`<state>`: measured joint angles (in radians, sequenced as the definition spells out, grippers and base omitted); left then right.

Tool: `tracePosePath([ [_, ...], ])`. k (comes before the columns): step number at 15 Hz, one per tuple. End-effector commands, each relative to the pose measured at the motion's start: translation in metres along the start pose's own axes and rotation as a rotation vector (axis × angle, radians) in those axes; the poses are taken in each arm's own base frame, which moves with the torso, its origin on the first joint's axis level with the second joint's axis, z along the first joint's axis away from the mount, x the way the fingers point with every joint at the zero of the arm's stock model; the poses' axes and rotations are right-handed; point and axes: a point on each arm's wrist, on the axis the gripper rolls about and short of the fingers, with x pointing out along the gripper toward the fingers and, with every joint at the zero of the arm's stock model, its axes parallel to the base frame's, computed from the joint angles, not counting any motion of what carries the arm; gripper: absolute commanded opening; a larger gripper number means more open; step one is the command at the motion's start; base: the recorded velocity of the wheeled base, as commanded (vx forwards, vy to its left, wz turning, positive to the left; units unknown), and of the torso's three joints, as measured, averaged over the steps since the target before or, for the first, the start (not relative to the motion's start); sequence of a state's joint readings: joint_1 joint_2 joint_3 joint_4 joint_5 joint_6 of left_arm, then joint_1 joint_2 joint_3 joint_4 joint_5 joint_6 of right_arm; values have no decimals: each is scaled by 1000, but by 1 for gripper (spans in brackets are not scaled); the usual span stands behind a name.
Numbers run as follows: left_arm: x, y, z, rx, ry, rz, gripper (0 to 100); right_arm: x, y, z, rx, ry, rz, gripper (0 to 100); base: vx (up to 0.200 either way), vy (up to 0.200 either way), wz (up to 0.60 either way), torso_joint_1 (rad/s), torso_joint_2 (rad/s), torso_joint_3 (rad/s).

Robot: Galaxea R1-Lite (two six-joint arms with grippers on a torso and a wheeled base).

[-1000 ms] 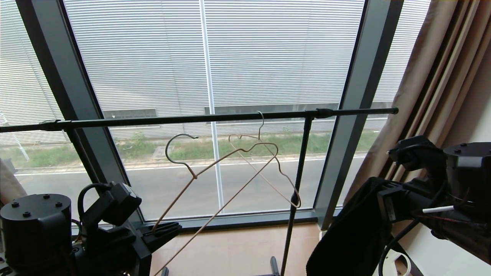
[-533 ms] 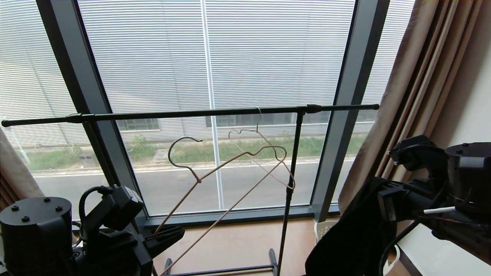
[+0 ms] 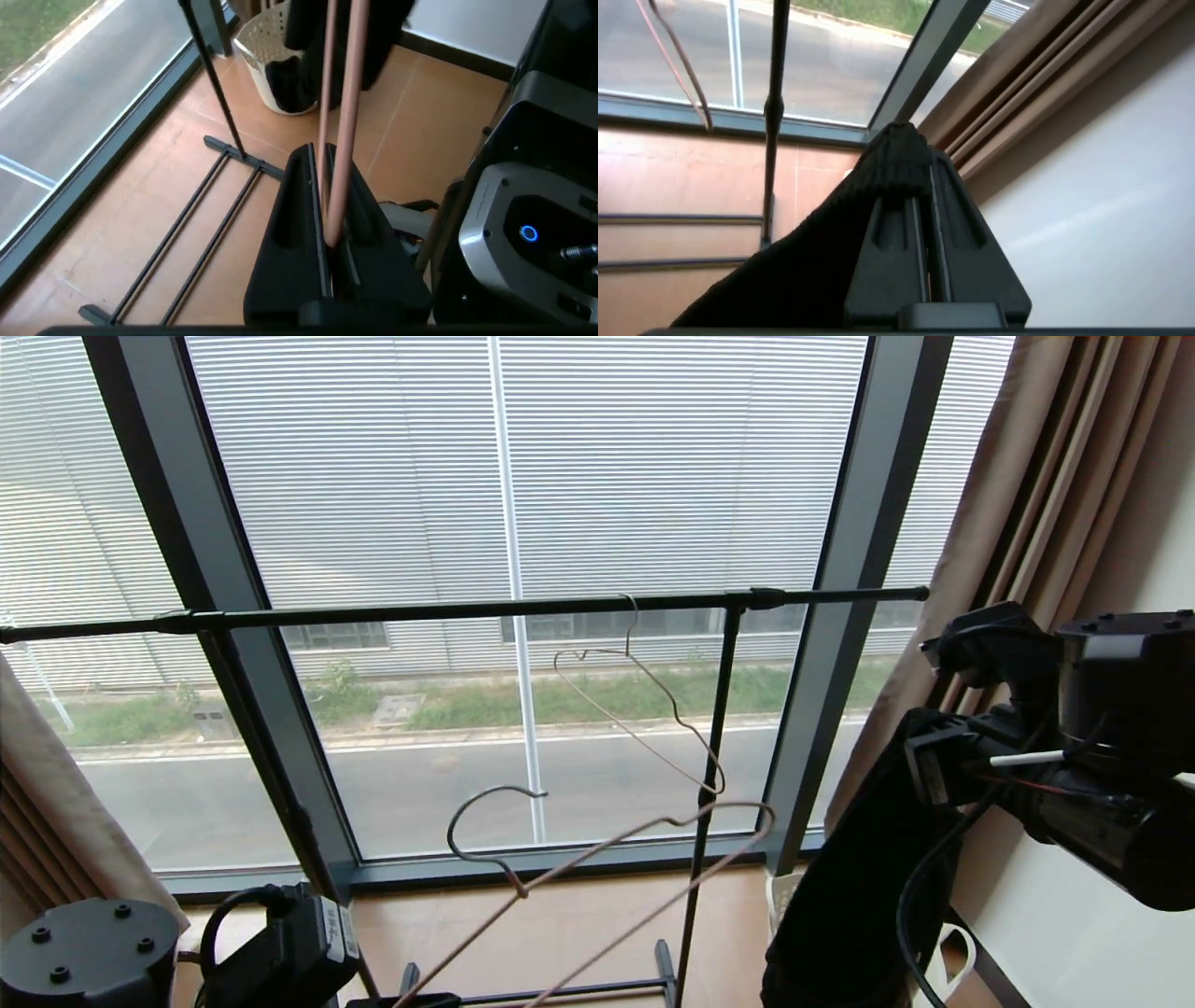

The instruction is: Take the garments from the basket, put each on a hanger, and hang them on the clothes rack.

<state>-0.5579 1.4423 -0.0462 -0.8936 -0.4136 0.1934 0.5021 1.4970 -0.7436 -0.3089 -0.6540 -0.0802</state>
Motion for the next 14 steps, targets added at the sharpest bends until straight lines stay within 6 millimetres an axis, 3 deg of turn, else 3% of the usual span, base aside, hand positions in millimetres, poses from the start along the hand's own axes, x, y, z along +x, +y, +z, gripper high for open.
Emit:
tracePosePath([
  [1,4,-5,-2,8,23,-43,0,19,9,-1,-18,37,-12,0,0,0,0,0,0,0],
  [4,20,-6,1,16,52,-86,0,25,14,2,-18,41,-10,0,0,0,0,0,0,0],
  [10,63,7,15,21,71,-104,0,16,14,0,-21,28,6,0,0,0,0,0,0,0],
  [14,73,12,22,37,20,-92,0,5,23,-1,-44,14,47,0,0,0,0,0,0,0],
])
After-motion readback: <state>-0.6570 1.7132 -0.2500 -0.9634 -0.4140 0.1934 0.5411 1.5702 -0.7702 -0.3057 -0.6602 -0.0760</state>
